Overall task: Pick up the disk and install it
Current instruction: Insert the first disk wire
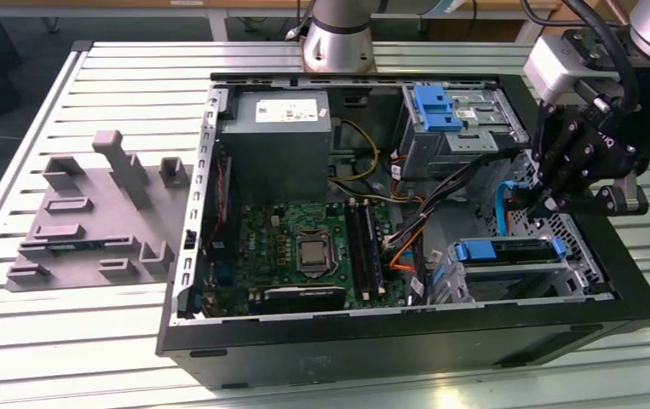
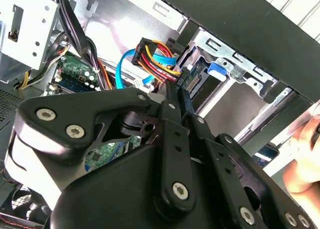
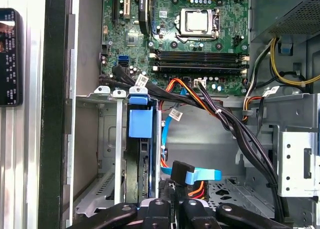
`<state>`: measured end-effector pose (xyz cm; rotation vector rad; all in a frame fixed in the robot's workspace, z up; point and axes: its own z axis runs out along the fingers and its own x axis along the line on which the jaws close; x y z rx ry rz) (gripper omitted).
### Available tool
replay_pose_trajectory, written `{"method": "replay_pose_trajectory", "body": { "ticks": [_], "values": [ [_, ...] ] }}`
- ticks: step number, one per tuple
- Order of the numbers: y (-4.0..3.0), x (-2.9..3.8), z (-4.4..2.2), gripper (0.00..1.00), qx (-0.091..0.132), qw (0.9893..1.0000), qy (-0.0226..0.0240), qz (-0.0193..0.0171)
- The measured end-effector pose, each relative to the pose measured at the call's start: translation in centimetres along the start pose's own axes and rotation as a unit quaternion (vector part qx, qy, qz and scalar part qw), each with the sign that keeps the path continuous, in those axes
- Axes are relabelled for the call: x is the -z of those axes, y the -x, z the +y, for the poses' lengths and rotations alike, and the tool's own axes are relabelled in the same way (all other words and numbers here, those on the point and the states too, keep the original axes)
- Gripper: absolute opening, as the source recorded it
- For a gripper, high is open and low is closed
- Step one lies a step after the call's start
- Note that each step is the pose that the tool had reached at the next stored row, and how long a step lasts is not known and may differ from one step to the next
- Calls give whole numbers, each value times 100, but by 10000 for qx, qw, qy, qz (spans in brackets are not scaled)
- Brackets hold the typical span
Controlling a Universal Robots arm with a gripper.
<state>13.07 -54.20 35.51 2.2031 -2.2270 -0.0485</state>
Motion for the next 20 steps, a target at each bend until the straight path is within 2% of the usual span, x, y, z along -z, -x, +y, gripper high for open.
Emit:
{"method": "replay_pose_trajectory", "body": {
  "ticks": [4,5,6,7,14,20],
  "values": [
    [0,0,0,16,0,10000,0,0],
    [0,0,0,17,0,10000,0,0],
    [0,0,0,24,0,10000,0,0],
    [0,3,0,24,0,10000,0,0],
    [2,100,3,24,0,10000,0,0],
    [2,113,3,24,0,10000,0,0]
  ]
}}
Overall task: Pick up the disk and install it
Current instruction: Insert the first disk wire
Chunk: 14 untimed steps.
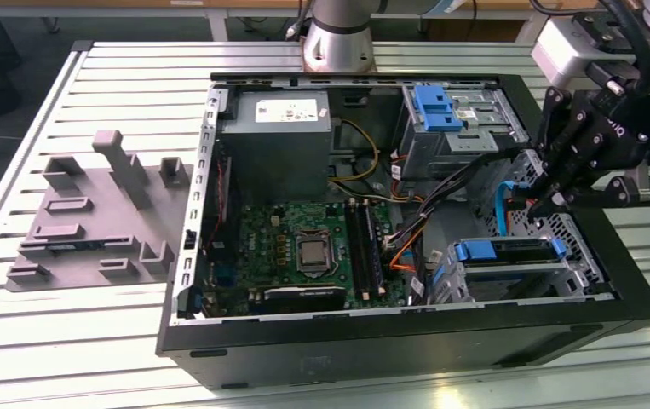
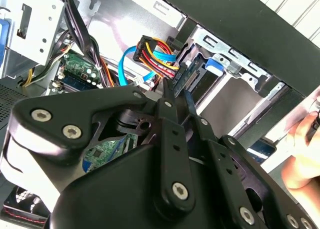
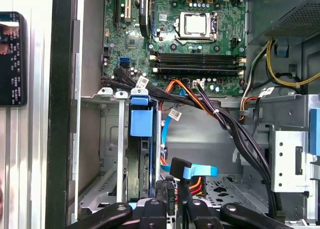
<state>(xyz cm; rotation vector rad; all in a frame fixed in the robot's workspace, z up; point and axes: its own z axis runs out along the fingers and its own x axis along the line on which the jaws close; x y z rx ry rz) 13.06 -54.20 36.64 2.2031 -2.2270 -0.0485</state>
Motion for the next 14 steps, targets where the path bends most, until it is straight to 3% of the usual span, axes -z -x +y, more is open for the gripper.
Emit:
{"method": "replay_pose_trajectory", "body": {
  "ticks": [3,6,14],
  "values": [
    [0,0,0,22,0,10000,0,0],
    [0,-2,0,11,0,10000,0,0],
    [0,-4,0,11,0,10000,0,0]
  ]
}}
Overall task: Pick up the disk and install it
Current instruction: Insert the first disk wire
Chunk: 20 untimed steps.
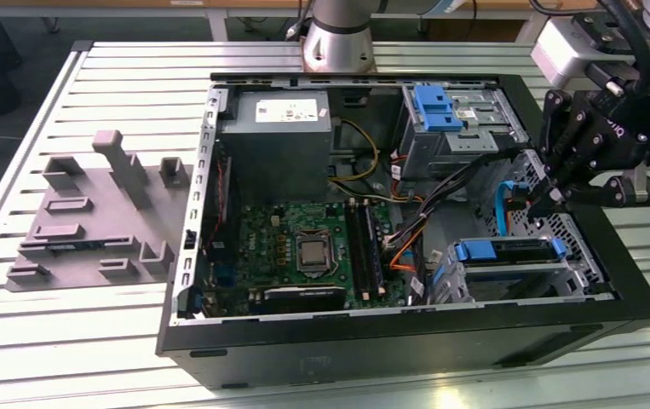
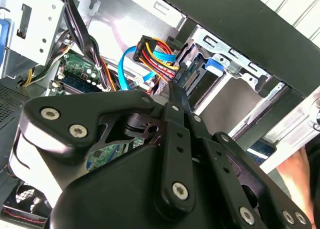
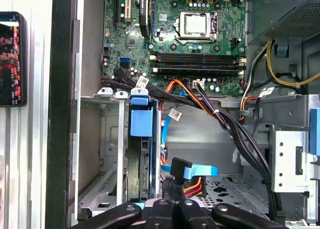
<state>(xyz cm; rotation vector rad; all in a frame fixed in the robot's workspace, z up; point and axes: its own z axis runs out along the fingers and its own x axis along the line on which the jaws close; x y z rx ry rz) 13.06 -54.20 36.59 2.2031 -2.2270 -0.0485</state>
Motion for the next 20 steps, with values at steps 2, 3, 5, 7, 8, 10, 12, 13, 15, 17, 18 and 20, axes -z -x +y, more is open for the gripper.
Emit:
{"method": "replay_pose_trajectory", "body": {
  "ticks": [2,3,5,7,8,10,12,13,15,17,18,20],
  "values": [
    [0,0,0,11,0,10000,0,0],
    [0,0,0,11,0,10000,0,0],
    [0,-1,0,11,0,10000,0,0],
    [0,-1,0,11,0,10000,0,0],
    [0,-1,0,11,0,10000,0,0],
    [0,-1,0,11,0,10000,0,0],
    [0,-1,0,11,0,10000,0,0],
    [0,-1,0,11,0,10000,0,0],
    [0,-2,0,11,0,10000,0,0],
    [0,-2,0,11,0,10000,0,0],
    [0,-2,0,11,0,10000,0,0],
    [0,-2,0,11,0,10000,0,0]
  ]
}}
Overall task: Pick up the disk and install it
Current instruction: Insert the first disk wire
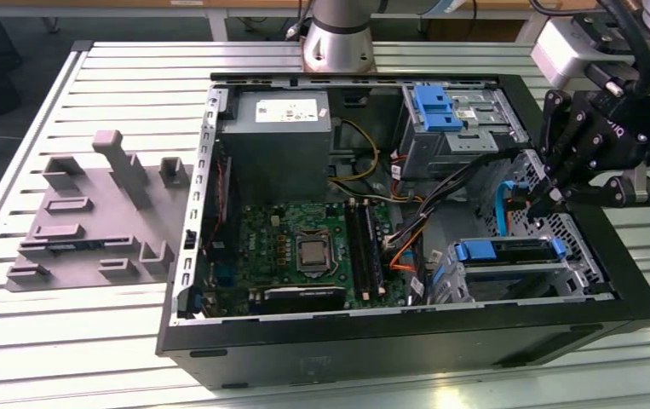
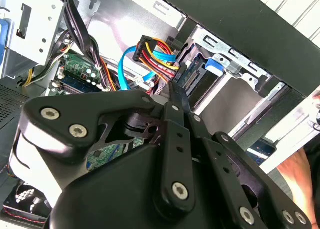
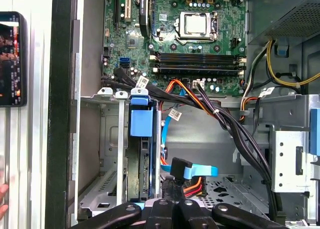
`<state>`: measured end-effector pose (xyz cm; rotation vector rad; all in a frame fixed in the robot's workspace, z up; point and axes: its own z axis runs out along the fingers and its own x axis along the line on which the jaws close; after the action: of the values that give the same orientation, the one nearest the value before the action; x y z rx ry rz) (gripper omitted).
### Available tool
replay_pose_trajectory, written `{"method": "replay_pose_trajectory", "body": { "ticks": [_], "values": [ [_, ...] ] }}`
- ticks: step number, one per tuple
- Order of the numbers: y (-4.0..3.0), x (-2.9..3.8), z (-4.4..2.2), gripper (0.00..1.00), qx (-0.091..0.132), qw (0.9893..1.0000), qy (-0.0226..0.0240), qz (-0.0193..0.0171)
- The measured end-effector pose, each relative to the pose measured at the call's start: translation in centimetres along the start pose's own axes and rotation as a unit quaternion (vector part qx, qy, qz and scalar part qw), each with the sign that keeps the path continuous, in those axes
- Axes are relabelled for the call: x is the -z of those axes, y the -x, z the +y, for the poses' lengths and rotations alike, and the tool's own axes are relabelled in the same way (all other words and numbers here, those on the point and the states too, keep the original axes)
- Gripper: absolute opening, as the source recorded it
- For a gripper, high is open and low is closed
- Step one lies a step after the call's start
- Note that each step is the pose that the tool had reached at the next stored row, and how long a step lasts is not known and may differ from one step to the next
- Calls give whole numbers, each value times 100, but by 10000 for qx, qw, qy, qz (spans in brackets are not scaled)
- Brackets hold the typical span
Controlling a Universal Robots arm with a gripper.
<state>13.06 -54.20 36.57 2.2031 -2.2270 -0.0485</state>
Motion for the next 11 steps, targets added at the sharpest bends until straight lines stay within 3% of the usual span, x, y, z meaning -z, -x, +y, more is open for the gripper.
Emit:
{"method": "replay_pose_trajectory", "body": {
  "ticks": [2,5,11],
  "values": [
    [0,0,0,11,0,10000,0,0],
    [0,0,0,24,0,10000,0,0],
    [0,-1,0,22,0,10000,0,0]
  ]
}}
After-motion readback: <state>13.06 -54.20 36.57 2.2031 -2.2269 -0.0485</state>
